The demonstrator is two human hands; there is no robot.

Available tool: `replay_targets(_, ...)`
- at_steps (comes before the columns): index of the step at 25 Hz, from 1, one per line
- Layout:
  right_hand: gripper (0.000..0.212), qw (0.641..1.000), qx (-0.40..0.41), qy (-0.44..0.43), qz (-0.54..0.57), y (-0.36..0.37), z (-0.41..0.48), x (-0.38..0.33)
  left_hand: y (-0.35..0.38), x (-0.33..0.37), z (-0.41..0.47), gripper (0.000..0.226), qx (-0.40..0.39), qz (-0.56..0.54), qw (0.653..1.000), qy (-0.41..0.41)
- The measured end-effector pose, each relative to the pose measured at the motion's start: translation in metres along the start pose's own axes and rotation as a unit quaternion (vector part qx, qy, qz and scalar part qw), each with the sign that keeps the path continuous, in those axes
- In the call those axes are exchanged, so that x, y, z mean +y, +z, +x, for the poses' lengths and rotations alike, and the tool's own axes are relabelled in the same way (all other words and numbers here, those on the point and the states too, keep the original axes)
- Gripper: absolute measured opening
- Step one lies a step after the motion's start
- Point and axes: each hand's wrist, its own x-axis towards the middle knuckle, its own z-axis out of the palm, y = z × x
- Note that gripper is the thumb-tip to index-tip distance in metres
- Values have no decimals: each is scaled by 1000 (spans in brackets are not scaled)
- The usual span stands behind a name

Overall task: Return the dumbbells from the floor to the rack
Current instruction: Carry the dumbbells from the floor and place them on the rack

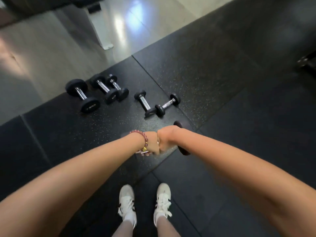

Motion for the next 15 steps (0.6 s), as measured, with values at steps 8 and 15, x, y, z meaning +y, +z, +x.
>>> replay_targets(8,21,979,-200,6,-28,-26,-208,-109,19,57,-268,17,-31,-100,994,-6)
replay_targets(15,9,920,-174,-178,-302,38,-255,-182,142,57,-351,25,99,-274,947,-139)
